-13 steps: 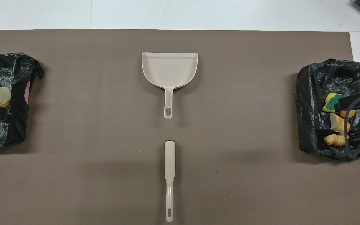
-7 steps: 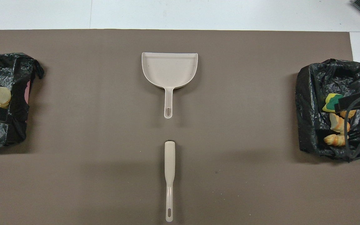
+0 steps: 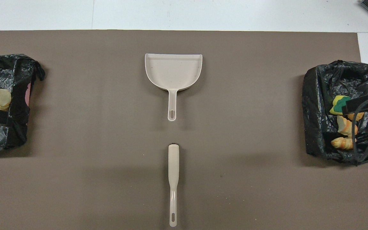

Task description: Sweep and dump trash in bin

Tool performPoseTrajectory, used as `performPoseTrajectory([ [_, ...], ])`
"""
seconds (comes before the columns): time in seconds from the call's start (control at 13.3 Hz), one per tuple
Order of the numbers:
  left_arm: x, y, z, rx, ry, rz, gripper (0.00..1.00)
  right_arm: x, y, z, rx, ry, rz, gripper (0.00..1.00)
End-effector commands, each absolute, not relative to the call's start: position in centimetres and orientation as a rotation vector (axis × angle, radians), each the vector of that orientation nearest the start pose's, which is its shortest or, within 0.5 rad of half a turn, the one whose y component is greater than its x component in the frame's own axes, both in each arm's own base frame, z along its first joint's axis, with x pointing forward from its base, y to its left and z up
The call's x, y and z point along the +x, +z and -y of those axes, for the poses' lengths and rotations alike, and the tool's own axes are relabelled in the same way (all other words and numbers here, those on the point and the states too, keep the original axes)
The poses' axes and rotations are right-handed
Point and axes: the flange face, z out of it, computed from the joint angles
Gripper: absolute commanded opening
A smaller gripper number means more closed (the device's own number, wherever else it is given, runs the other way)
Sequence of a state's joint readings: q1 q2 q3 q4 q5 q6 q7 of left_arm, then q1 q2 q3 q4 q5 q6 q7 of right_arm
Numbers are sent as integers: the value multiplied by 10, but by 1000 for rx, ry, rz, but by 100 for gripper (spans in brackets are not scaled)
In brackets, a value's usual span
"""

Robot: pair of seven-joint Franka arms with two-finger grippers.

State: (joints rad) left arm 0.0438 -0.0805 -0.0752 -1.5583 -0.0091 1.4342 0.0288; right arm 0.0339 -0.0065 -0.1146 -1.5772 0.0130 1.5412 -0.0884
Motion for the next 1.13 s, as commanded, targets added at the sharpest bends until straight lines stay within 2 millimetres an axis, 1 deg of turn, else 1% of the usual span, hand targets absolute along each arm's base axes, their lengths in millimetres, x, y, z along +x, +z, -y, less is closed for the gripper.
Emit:
performPoseTrajectory([
  [0.0, 506, 671, 21, -3135, 58, -82, 100, 548, 625, 43, -3114, 45, -11, 100],
  [0.75, 503, 673, 14, -3156, 39, -47, 100, 549, 625, 46, -3118, 33, -30, 100],
  [1.05, 503, 673, 14, -3156, 39, -52, 100, 549, 626, 46, -3116, 33, -21, 100],
])
